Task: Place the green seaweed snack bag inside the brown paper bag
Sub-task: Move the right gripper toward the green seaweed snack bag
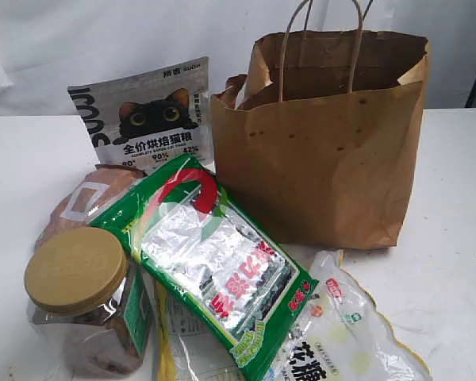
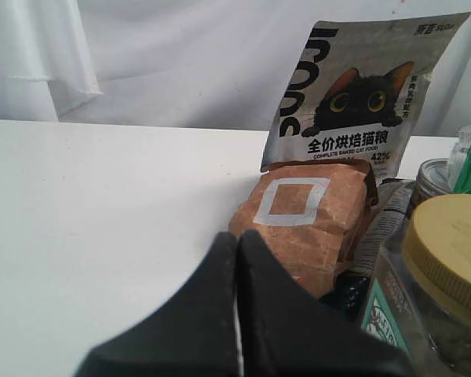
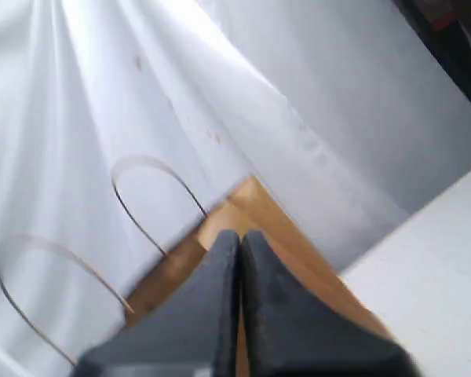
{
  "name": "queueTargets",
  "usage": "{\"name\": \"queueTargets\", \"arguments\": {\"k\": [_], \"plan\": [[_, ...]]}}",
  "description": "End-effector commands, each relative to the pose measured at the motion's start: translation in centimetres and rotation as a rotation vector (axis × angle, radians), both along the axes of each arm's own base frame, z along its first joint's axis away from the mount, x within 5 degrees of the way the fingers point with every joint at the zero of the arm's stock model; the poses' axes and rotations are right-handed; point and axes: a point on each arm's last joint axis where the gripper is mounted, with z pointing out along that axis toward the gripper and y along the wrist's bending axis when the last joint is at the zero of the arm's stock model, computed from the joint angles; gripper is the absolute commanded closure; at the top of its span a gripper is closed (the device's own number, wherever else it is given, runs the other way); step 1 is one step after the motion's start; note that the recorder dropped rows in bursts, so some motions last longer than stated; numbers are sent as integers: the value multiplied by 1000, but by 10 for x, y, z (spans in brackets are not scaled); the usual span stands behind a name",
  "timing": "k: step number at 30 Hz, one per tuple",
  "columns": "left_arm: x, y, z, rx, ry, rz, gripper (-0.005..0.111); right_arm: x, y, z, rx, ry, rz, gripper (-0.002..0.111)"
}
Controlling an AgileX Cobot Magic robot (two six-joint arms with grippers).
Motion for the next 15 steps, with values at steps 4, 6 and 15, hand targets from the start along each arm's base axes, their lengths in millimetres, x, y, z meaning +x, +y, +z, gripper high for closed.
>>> {"name": "queueTargets", "arguments": {"k": [4, 6, 15], "plan": [[0, 0, 2, 1, -13, -3, 107, -1, 13, 29, 64, 174, 164, 108], [0, 0, 2, 1, -13, -3, 107, 9, 16, 52, -116, 327, 186, 108], [0, 0, 2, 4, -13, -3, 107, 109, 57, 128, -906, 618, 782, 86]]}}
